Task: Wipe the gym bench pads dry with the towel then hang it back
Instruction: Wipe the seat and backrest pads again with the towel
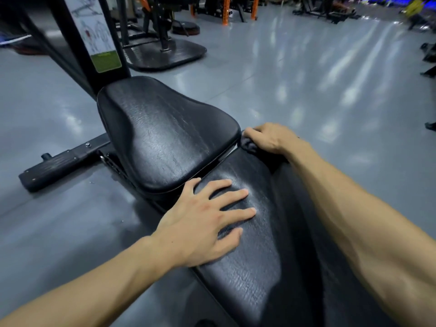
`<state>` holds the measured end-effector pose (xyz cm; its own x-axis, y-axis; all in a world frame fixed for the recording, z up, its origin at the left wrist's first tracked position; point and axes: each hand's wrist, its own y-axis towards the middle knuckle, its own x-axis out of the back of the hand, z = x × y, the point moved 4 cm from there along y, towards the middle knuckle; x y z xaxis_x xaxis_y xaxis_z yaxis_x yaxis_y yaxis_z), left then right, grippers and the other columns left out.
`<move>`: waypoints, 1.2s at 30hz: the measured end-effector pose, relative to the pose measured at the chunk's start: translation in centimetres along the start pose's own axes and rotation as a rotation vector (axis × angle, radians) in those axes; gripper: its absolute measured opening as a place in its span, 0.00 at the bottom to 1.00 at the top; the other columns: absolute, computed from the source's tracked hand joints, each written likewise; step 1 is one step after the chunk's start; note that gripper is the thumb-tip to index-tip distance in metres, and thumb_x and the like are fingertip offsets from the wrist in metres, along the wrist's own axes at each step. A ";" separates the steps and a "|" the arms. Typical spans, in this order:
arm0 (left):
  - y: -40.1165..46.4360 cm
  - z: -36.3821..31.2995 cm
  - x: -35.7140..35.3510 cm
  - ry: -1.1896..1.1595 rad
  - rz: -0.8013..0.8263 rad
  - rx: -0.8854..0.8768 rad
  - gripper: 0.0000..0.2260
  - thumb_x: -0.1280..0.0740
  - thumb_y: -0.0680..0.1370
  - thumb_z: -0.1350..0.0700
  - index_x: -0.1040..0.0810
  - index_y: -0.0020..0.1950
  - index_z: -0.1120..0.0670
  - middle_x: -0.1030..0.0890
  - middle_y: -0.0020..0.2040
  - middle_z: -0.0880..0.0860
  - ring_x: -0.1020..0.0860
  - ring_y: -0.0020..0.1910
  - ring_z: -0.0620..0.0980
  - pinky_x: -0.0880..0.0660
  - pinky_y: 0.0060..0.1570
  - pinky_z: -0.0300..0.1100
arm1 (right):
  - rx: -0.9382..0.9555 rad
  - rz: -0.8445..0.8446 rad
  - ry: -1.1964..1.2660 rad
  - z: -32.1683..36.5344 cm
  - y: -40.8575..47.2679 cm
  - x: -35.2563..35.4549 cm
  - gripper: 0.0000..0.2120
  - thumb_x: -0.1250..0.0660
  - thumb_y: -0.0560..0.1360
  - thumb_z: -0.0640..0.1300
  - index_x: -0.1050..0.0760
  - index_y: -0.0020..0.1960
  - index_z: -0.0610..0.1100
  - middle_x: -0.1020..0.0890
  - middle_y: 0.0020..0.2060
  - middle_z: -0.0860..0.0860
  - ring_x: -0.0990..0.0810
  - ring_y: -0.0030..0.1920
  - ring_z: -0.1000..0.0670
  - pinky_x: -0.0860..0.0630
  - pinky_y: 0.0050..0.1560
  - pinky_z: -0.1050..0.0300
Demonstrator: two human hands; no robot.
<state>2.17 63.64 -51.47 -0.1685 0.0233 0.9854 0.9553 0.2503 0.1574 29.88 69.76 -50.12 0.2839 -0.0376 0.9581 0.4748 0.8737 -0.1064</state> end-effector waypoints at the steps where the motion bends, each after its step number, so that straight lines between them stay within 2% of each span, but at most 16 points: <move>1: -0.1 0.1 -0.1 -0.010 0.005 -0.010 0.20 0.44 0.80 0.36 0.29 0.71 0.32 0.31 0.76 0.38 0.35 0.77 0.49 0.37 0.69 0.65 | 0.017 0.009 -0.018 1.2 0.1 -0.1 0.31 0.52 0.70 0.70 0.18 0.49 0.53 0.16 0.48 0.46 0.20 0.52 0.42 0.24 0.57 0.49; 3: -0.1 0.5 0.0 -0.039 0.006 -0.043 0.21 0.45 0.79 0.35 0.30 0.71 0.31 0.33 0.77 0.38 0.37 0.78 0.49 0.39 0.70 0.66 | 0.029 0.019 -0.021 2.1 -0.1 -0.2 0.31 0.53 0.67 0.71 0.17 0.46 0.55 0.16 0.46 0.46 0.20 0.49 0.41 0.23 0.55 0.48; 5: 0.0 1.5 0.6 -0.087 -0.016 -0.111 0.20 0.45 0.79 0.36 0.28 0.70 0.33 0.31 0.76 0.38 0.35 0.77 0.48 0.36 0.69 0.63 | 0.038 0.026 -0.017 1.9 -0.6 -0.2 0.28 0.51 0.67 0.73 0.19 0.42 0.57 0.16 0.44 0.45 0.20 0.48 0.41 0.22 0.56 0.46; 8: 0.8 4.5 3.1 -0.191 -0.202 -0.168 0.14 0.38 0.80 0.46 0.18 0.62 0.43 0.20 0.66 0.43 0.21 0.60 0.51 0.23 0.55 0.55 | 0.028 0.065 0.000 1.7 -0.8 0.2 0.32 0.47 0.64 0.77 0.19 0.44 0.55 0.15 0.45 0.47 0.18 0.49 0.43 0.22 0.57 0.46; 10: 1.3 8.6 4.7 -0.187 -0.358 -0.083 0.12 0.36 0.79 0.51 0.17 0.59 0.47 0.17 0.60 0.44 0.19 0.54 0.53 0.23 0.52 0.54 | 0.036 0.068 0.014 1.9 -0.8 0.2 0.33 0.45 0.64 0.76 0.18 0.46 0.50 0.15 0.44 0.46 0.18 0.48 0.44 0.22 0.56 0.47; 12: 1.4 13.3 5.2 -0.124 -0.385 0.035 0.13 0.37 0.79 0.50 0.17 0.60 0.46 0.17 0.62 0.45 0.20 0.58 0.54 0.24 0.56 0.55 | 0.050 0.023 0.023 2.3 -1.0 0.1 0.30 0.44 0.65 0.71 0.20 0.43 0.46 0.16 0.39 0.45 0.18 0.46 0.44 0.21 0.52 0.47; 14: 0.9 16.6 4.5 -0.091 -0.332 0.084 0.15 0.39 0.80 0.46 0.18 0.62 0.44 0.19 0.66 0.45 0.22 0.64 0.54 0.26 0.62 0.56 | 0.037 -0.034 0.008 2.6 -1.3 0.2 0.29 0.44 0.66 0.67 0.22 0.41 0.42 0.17 0.37 0.42 0.19 0.44 0.42 0.22 0.48 0.49; 17: 0.4 17.5 3.2 -0.135 -0.366 0.108 0.16 0.40 0.81 0.45 0.18 0.63 0.44 0.21 0.68 0.43 0.24 0.67 0.51 0.30 0.67 0.56 | 0.042 -0.113 -0.027 3.1 -1.9 0.0 0.27 0.45 0.67 0.63 0.23 0.41 0.40 0.18 0.36 0.41 0.21 0.42 0.40 0.23 0.46 0.48; 22: 0.5 17.3 3.2 -0.157 -0.435 0.158 0.14 0.38 0.79 0.46 0.18 0.60 0.42 0.22 0.66 0.38 0.26 0.64 0.48 0.36 0.65 0.47 | 0.087 -0.255 -0.045 3.9 -2.5 -0.6 0.25 0.49 0.68 0.63 0.26 0.34 0.43 0.20 0.35 0.46 0.24 0.44 0.42 0.24 0.49 0.45; 25: 0.4 17.5 3.2 -0.166 -0.443 0.152 0.13 0.37 0.78 0.46 0.18 0.59 0.41 0.21 0.66 0.38 0.26 0.63 0.48 0.37 0.65 0.46 | 0.072 -0.344 -0.059 4.4 -3.0 -1.3 0.25 0.50 0.70 0.61 0.25 0.34 0.43 0.20 0.36 0.47 0.26 0.47 0.44 0.27 0.50 0.47; 28: 0.6 17.4 3.3 -0.169 -0.451 0.156 0.12 0.36 0.78 0.47 0.17 0.59 0.41 0.21 0.65 0.39 0.25 0.63 0.48 0.36 0.65 0.46 | 0.029 -0.481 -0.077 4.6 -3.6 -1.9 0.24 0.48 0.72 0.58 0.26 0.32 0.41 0.21 0.32 0.46 0.25 0.44 0.44 0.28 0.47 0.48; 33: 0.6 17.2 3.5 -0.164 -0.436 0.157 0.12 0.37 0.79 0.47 0.18 0.59 0.41 0.21 0.66 0.39 0.26 0.62 0.48 0.38 0.65 0.45 | 0.027 -0.517 -0.046 4.5 -3.3 -1.9 0.21 0.45 0.73 0.57 0.25 0.30 0.45 0.20 0.31 0.48 0.25 0.43 0.45 0.29 0.46 0.50; 36: 0.5 17.2 3.6 -0.151 -0.418 0.175 0.12 0.37 0.79 0.47 0.18 0.59 0.41 0.22 0.66 0.39 0.26 0.63 0.48 0.37 0.66 0.46 | 0.029 -0.507 -0.006 4.4 -3.0 -1.7 0.22 0.47 0.72 0.58 0.22 0.31 0.48 0.19 0.31 0.52 0.23 0.43 0.48 0.26 0.48 0.49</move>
<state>-2.10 80.48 -48.97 -0.5751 0.0232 0.8178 0.7454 0.4268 0.5121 24.25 69.32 -50.25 0.0190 -0.4576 0.8890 0.5284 0.7594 0.3795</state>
